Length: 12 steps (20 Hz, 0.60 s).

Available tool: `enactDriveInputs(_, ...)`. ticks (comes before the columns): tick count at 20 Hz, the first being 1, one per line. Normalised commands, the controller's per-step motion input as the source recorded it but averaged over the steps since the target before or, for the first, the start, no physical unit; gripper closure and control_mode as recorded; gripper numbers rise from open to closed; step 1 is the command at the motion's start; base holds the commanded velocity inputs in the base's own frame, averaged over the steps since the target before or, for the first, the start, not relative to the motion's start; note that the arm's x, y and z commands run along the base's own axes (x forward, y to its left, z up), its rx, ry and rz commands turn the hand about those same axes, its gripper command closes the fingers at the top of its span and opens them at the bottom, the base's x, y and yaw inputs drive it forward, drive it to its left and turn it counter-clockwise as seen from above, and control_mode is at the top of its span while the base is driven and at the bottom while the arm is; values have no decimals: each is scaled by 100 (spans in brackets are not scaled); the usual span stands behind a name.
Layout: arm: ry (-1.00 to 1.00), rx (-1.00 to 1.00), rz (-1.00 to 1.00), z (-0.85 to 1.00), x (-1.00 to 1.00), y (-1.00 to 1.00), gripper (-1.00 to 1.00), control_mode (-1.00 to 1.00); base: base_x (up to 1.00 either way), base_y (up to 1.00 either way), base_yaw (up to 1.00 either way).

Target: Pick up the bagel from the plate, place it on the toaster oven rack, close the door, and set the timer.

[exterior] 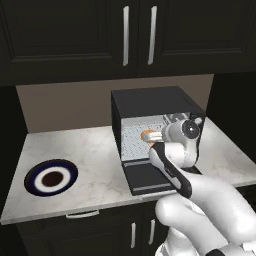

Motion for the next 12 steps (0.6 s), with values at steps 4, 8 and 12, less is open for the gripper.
enactDriveInputs(4, 7, 2, -1, 28, -70, -58, -100, -100, 0, 0, 0)
enactDriveInputs(8, 43, 18, -4, 47, -18, -100, -100, -100, 0, 0, 0)
enactDriveInputs(12, 53, 29, -4, 39, -10, -100, -100, -100, 0, 0, 0)
